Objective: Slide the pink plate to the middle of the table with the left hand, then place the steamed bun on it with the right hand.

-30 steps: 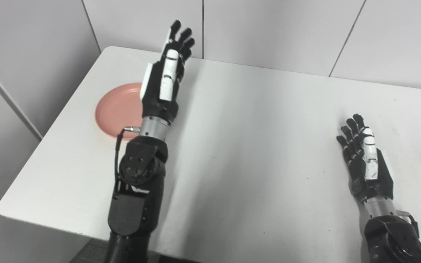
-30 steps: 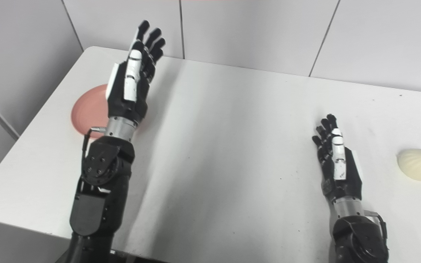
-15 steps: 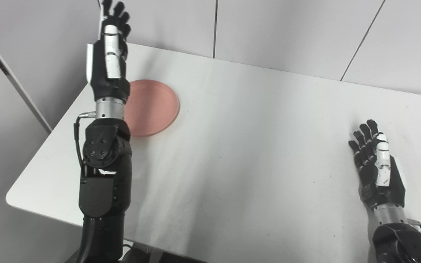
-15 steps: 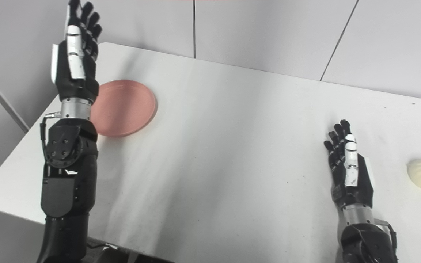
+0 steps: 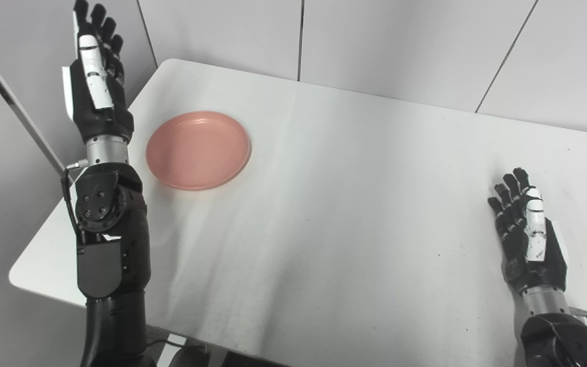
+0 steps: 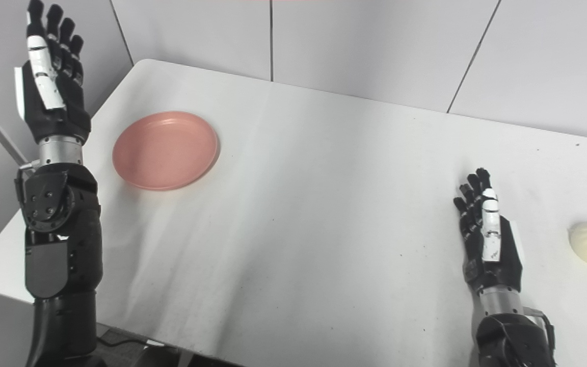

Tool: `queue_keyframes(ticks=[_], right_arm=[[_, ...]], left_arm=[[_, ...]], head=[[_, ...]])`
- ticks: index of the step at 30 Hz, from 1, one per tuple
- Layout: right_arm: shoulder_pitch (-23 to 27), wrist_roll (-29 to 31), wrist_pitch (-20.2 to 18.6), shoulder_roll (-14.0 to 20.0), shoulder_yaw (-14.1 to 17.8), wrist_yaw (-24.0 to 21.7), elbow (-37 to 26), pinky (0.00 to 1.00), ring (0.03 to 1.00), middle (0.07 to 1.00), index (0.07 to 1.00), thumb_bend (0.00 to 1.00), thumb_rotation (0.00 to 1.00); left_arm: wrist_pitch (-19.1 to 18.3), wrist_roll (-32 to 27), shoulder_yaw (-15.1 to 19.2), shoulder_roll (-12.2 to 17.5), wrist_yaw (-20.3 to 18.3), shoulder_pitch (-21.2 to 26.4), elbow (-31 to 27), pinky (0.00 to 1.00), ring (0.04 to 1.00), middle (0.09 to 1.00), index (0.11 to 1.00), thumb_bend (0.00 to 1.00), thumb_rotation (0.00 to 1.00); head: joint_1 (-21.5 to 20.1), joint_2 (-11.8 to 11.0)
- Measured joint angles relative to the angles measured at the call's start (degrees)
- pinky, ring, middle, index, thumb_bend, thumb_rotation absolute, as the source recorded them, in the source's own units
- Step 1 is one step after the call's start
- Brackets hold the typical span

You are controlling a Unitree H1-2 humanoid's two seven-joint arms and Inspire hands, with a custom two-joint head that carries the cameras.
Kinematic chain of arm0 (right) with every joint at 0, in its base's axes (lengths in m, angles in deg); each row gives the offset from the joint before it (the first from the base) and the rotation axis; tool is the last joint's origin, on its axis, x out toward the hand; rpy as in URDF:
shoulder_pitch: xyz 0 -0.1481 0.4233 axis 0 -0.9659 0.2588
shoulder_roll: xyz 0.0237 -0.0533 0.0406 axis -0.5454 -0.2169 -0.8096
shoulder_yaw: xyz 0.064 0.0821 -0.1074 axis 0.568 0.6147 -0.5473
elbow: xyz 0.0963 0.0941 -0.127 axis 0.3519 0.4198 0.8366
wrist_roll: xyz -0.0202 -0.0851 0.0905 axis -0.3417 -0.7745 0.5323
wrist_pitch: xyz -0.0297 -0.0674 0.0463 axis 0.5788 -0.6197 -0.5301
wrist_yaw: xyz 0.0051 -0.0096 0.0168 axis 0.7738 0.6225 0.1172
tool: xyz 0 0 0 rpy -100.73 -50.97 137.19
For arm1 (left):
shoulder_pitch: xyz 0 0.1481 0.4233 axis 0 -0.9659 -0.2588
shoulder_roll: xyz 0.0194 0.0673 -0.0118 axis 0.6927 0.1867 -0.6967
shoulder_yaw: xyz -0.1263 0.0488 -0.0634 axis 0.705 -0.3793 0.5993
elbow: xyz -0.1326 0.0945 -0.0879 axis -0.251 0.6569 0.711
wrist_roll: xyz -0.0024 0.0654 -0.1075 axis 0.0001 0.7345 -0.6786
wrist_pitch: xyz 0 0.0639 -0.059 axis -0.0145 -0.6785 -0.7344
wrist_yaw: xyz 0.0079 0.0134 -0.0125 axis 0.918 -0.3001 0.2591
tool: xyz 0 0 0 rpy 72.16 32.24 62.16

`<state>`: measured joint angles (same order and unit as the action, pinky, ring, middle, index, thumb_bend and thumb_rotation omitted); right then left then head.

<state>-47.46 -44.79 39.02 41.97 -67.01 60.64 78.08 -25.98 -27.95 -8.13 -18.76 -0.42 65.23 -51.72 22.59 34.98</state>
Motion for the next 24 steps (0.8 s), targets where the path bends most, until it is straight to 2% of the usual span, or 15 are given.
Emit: queue_keyframes(ticks=[7, 18, 24], right_arm=[[-0.06, -0.02, 0.00, -0.04, -0.01, 0.18, -0.10, 1.00, 1.000, 1.000, 1.000, 0.05, 1.00], [-0.17, -0.04, 0.00, -0.10, -0.11, 0.45, -0.35, 1.00, 1.000, 1.000, 1.000, 0.05, 1.00], [-0.22, -0.01, 0.00, -0.19, -0.13, 0.65, -0.43, 1.00, 1.000, 1.000, 1.000, 0.06, 1.00]], left_arm=[[0.80, -2.28, 1.26, 1.00, 0.00, -0.09, 4.39, 1.00, 0.977, 0.979, 0.996, 0.45, 1.00], [4.22, -4.31, 1.23, 3.27, -0.18, -0.09, 12.68, 1.00, 0.993, 0.996, 1.000, 0.48, 1.00], [4.61, -4.76, 0.95, 3.62, -0.19, -0.09, 15.69, 1.00, 0.997, 0.995, 1.000, 0.45, 1.00]], head=[[0.09, -0.18], [-0.18, -0.09], [-0.26, -0.09]])
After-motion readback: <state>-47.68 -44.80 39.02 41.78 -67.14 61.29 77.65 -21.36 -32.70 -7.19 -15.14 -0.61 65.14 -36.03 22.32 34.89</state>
